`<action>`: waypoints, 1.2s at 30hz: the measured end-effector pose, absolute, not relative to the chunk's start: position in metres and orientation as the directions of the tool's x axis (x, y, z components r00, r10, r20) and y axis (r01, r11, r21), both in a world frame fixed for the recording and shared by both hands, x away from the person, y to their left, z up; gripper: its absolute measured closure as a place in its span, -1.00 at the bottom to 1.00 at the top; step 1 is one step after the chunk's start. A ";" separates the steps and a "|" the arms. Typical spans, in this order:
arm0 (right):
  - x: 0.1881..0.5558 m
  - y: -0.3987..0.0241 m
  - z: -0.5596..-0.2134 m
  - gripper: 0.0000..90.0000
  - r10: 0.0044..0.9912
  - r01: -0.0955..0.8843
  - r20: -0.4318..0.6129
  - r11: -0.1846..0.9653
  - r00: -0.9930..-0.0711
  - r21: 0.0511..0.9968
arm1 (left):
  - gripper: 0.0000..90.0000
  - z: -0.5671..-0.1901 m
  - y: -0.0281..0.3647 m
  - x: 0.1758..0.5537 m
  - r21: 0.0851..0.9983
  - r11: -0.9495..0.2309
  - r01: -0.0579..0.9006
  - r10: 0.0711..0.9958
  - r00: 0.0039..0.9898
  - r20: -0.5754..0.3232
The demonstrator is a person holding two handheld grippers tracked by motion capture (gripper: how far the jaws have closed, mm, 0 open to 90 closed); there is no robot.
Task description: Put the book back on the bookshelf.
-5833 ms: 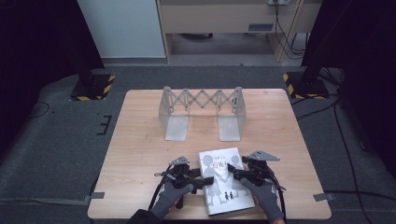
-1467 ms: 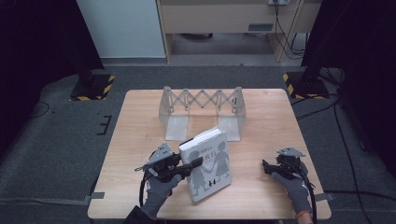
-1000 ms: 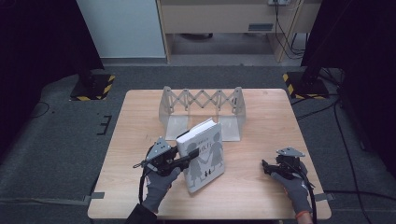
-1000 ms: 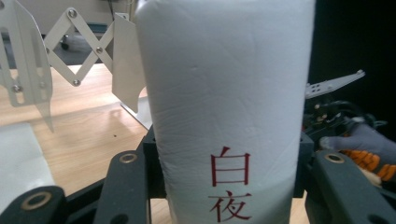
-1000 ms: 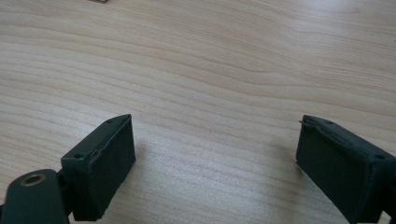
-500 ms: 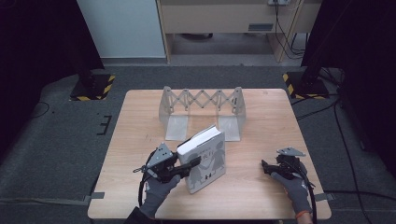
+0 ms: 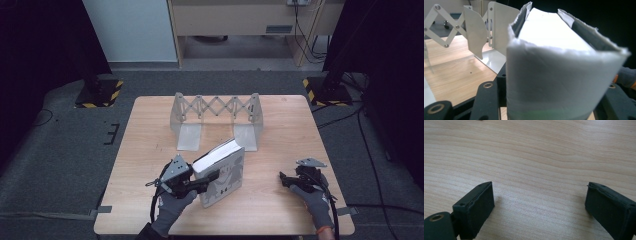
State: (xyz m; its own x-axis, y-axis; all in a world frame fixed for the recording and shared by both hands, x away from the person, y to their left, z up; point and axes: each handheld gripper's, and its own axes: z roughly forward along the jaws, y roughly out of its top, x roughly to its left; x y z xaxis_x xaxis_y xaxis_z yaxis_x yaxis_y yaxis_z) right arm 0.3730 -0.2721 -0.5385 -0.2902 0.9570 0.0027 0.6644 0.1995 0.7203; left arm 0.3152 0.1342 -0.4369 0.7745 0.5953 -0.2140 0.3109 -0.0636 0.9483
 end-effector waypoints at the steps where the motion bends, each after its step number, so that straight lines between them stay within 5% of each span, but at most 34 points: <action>1: 0.373 -0.272 -0.539 -0.82 0.957 0.665 0.002 0.201 -0.291 0.719 | -0.02 -0.436 0.134 0.315 0.948 -0.057 0.312 0.592 0.776 -0.219; 36: 0.374 -0.271 -0.539 -0.89 0.953 0.668 0.000 0.213 -0.303 0.714 | -0.09 -0.405 0.119 0.331 0.950 -0.120 0.288 0.597 0.785 -0.163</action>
State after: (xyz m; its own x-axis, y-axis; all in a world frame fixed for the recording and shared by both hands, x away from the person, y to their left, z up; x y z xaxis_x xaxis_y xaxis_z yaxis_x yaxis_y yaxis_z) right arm 0.3735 -0.2709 -0.5389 -0.3033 0.9529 -0.0004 0.6676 0.2127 0.7135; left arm 0.3306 0.1189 -0.4047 0.7854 0.5972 -0.1631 0.2884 -0.1197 0.9500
